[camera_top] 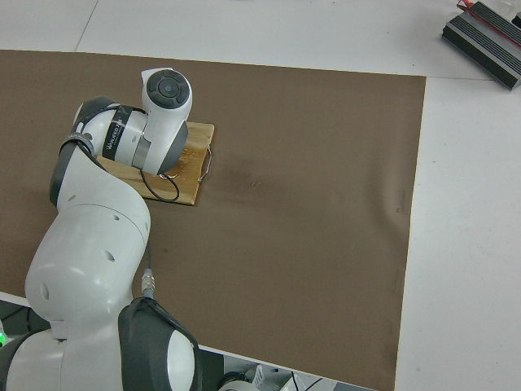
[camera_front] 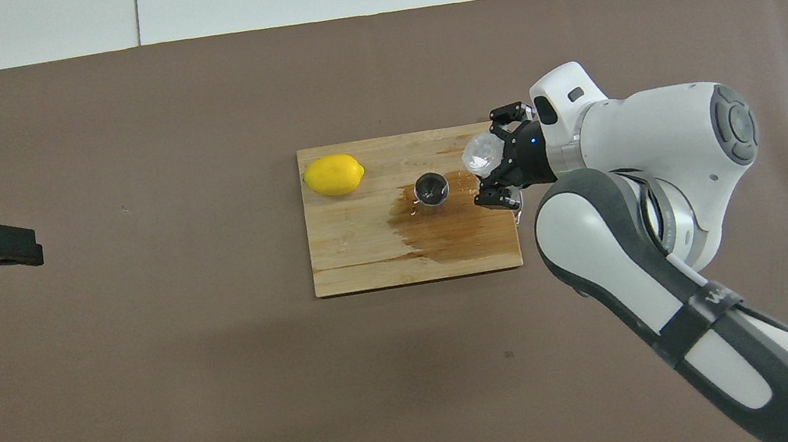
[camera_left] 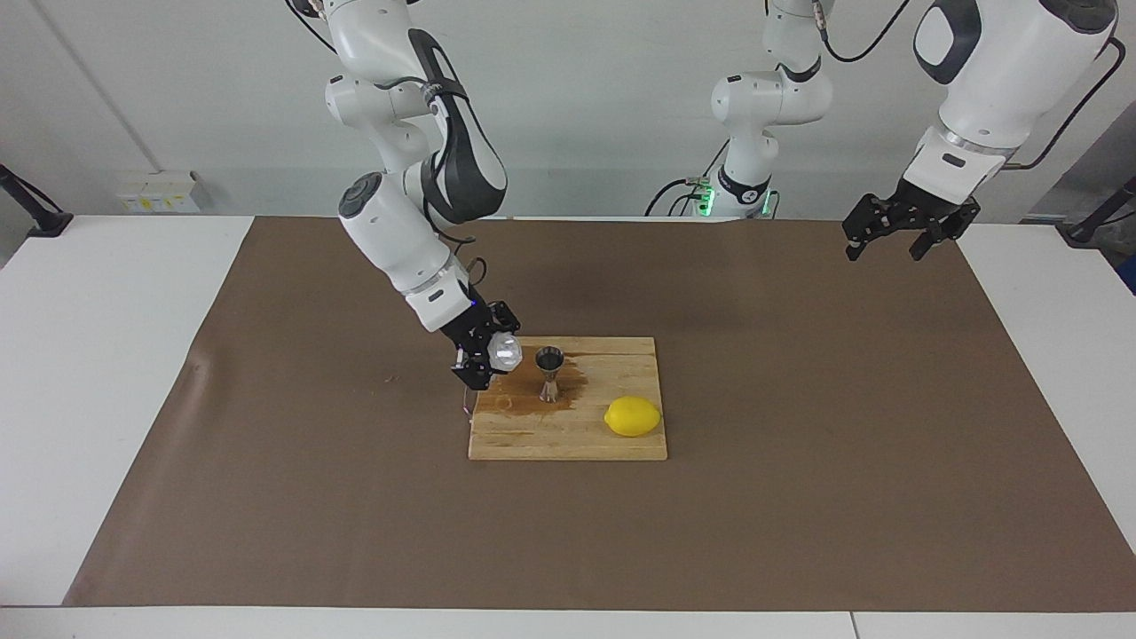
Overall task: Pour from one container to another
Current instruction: 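Turn the white cup upright and lift it away, then carry the white cup back to its starting spot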
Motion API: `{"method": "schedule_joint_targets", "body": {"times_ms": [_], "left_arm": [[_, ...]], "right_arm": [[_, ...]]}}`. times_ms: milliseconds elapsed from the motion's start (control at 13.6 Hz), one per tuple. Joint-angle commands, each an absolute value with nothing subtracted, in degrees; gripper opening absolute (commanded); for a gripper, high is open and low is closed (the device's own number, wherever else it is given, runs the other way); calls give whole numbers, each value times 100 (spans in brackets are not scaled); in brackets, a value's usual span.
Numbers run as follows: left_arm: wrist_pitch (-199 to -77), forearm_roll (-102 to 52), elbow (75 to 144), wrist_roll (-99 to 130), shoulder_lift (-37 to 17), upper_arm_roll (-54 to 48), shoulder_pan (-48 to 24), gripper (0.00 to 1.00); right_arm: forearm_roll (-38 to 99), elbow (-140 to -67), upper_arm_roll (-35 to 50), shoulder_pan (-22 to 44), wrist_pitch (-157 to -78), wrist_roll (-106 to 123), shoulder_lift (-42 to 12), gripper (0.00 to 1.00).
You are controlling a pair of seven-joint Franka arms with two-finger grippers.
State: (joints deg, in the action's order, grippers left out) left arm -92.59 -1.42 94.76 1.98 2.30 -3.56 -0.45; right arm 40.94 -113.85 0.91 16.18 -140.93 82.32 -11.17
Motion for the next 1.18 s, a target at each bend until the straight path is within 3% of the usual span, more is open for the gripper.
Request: {"method": "schedule_joint_targets", "body": {"times_ms": [0,589,1104], "left_arm": [[-9211,-105,9536,141,299,-378,9,100],[-9211,-105,9536,141,299,-378,9,100],[-9211,-105,9536,141,299,-378,9,100]], "right_arm": [[4744,-11514,149,1197,-13625,9129,-914,4],[6124,-11952,149,-253,-12026,11536,-694,4],[6661,-12182,149,-913,-11470,12645,-1000,4]]}}
